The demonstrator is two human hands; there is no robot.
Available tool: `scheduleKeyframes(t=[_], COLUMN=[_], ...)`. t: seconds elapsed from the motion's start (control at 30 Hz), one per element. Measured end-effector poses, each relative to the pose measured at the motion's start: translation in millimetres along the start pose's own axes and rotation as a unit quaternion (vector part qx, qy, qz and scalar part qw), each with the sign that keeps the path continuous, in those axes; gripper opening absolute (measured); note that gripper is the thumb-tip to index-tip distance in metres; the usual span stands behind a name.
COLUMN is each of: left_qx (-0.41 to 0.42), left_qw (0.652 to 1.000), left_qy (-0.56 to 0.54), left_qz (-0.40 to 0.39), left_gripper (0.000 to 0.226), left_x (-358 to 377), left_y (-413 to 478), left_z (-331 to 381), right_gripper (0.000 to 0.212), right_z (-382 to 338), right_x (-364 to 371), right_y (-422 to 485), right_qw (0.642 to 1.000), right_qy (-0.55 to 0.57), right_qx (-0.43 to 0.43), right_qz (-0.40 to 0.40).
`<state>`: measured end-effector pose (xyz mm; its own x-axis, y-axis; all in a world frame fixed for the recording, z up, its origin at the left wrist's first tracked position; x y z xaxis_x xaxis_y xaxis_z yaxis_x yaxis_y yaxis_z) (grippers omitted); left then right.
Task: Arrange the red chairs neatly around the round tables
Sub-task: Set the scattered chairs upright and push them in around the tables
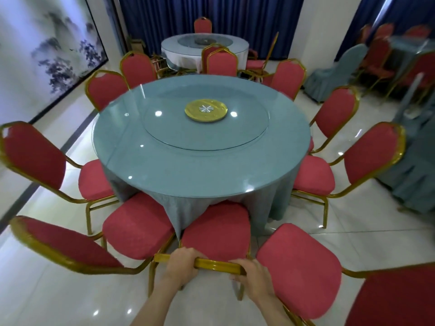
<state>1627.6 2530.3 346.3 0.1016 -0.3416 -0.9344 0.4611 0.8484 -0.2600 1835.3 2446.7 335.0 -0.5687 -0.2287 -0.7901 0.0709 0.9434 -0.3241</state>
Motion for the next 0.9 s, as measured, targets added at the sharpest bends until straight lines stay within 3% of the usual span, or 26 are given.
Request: scheduleKeyframes(t=[0.17,0.33,0.43,0.73,0.9], left_qx=[0.016,0.027,0.02,0.022,-0.013], left_qw=[0.999,0.999,0.999,0.998,0.997], left_qy=[-0.013,-0.023,-0.023,-0.058,-0.069], left_qz=[0.04,0.027,0.016,0.025,0.025], left_gripper=[0.039,0.045,0.037,0.053,0.047], left_x=[11.4,17.6,27.9,44.0,39.8], left_y=[-28.7,-53.4,-63.5,-76.3,-68.2], left_z=[3.0,15.2,23.3,30.7,31.7], right_gripper=[0.035,0.033,0.038,0.053,0.058], right_z=[-0.7,9.5,23.0,43.0,53.5], right_x=[2.8,16.2,20.7,36.6,40.8], right_y=[-23.7,-45.5,-59.1,-76.5,-60.5], right_qw=[0.999,0.999,0.999,0.998,0.999], right_qy=[-0.034,-0.034,-0.02,-0.016,0.01], right_qx=[0.0,0.024,0.035,0.05,-0.006], right_qz=[0.019,0.023,0.03,0.045,0.037])
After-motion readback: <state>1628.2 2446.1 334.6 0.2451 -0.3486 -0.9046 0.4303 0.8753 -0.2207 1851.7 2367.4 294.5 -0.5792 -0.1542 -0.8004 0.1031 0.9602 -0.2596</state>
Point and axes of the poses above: each hand's wrist, its own y-axis towards the middle knuckle, its own x-axis out of the palm, z = x × y, the point moved 7 cm from there along y, towards the middle knuckle, and after that the axes turned 2 degrees about y, right-handed, at the moved point
